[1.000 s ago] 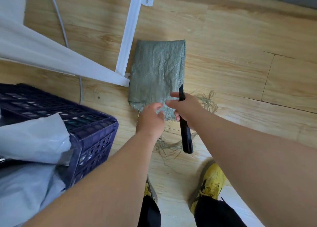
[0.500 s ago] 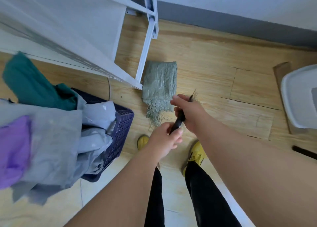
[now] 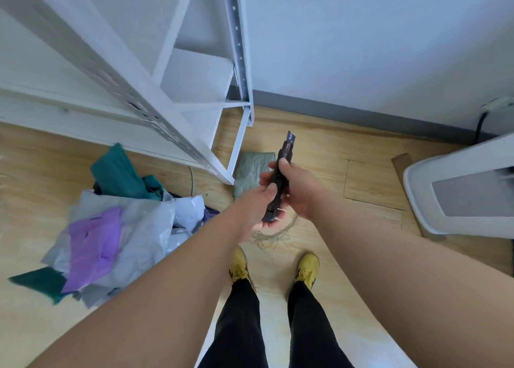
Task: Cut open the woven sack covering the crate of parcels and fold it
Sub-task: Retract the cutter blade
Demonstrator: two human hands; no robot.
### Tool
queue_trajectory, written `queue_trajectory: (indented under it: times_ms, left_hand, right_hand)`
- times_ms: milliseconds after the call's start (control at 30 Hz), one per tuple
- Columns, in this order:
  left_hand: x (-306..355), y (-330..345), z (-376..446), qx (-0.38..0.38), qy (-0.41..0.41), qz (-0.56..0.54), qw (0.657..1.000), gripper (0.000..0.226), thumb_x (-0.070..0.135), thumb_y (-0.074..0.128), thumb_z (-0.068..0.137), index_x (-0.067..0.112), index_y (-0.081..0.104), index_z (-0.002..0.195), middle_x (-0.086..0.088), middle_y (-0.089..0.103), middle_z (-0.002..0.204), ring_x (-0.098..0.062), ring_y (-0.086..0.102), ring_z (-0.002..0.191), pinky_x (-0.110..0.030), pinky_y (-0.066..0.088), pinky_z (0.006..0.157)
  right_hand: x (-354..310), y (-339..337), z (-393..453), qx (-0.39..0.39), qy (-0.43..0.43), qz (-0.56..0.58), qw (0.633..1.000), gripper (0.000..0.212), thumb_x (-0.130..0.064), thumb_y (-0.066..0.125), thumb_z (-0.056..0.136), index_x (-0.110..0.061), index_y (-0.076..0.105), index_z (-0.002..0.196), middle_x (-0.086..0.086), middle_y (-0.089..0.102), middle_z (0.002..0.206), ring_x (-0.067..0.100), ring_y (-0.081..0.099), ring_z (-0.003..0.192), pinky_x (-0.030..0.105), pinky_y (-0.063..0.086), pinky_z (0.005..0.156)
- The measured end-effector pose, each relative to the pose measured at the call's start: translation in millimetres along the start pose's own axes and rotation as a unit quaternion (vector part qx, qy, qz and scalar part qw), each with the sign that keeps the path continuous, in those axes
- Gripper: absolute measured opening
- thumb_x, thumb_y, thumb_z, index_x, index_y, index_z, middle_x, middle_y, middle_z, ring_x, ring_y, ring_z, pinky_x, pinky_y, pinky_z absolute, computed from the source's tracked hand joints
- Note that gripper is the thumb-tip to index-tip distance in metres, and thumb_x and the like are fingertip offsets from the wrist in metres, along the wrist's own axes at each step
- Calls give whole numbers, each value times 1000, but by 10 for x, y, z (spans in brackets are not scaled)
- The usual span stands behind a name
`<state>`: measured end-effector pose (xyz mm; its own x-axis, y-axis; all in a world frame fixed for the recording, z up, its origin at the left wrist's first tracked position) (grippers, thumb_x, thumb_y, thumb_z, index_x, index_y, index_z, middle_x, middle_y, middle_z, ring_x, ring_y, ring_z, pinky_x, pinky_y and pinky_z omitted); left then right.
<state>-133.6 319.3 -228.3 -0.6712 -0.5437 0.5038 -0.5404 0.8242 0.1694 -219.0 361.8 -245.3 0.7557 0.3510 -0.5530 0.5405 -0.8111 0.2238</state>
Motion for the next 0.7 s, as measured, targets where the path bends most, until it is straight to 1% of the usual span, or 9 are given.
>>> queue_trajectory:
  times_ms: [33,100,233,300,400,500,567,633,700]
  left_hand:
    - [102,-6,-83,1,-2,-7,1000,41,43,35,102,13,59,88,-5,61,74,-18,56,63,-35,45,77]
    - [331,-29,-229,1,6,7,1000,53,58,34,97,15,62,85,-4,62,67,-18,56,59,-35,43,74]
    - [867,-134,-537,54,66,71,994,56,68,42,88,17,61,79,-2,57,56,-16,52,43,-23,40,52]
    - [1079,-131,-684,64,93,86,990,50,62,43,87,17,59,73,-2,54,52,-17,49,41,-24,37,50]
    - [1289,-69,-901,46,111,105,987,42,54,44,86,16,60,76,-2,54,50,-17,48,40,-25,37,51]
    - [1418,-58,-1104,49,126,98,986,36,46,46,86,16,61,73,-1,53,52,-16,47,40,-22,39,49]
    - [1457,-70,-1243,57,136,93,985,31,37,45,88,15,58,70,-2,52,53,-16,46,40,-22,39,48]
    - [1460,-104,-1377,68,148,99,982,26,27,42,89,13,56,73,-3,51,54,-18,45,41,-22,38,47]
    - [1431,-167,-1519,83,162,102,978,22,22,39,90,12,53,77,-5,50,56,-19,45,44,-22,37,47]
  right_hand:
    - [-105,45,-90,-1,-15,-13,1000,28,-31,38,103,-11,55,112,16,69,104,27,59,81,24,41,50]
    - [-301,151,-270,-5,-37,-35,999,32,-29,41,103,-8,56,122,22,64,119,27,59,86,27,43,57]
    - [-662,406,-606,-14,-63,11,998,41,-39,39,102,-13,62,124,8,66,111,13,62,83,25,46,64]
    - [-828,485,-758,-6,-78,30,997,44,-42,38,102,-12,63,122,6,64,102,13,57,72,25,45,63]
    - [-1015,544,-1005,12,-99,52,994,41,-41,43,100,-10,65,117,3,63,90,13,55,67,26,47,62]
    - [-1104,621,-1212,16,-109,68,992,43,-41,45,99,-8,65,120,-1,56,68,16,48,57,29,48,63]
    - [-1123,690,-1328,20,-107,75,991,43,-40,47,99,-8,66,119,-2,52,59,16,44,52,29,47,58]
    - [-1124,781,-1439,19,-103,72,992,41,-40,48,98,-10,68,118,0,56,66,16,43,52,28,45,56]
    - [-1095,888,-1534,8,-99,60,993,41,-40,47,98,-11,68,118,5,61,86,16,43,54,28,44,56]
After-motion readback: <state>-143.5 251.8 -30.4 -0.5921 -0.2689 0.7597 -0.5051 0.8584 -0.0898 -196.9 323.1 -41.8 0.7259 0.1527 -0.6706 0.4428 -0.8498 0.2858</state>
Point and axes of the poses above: each hand's wrist, its own z-axis towards the middle knuckle, its own y-axis out of the palm, x = y × z, the point moved 8 cm from there along z, towards the middle knuckle
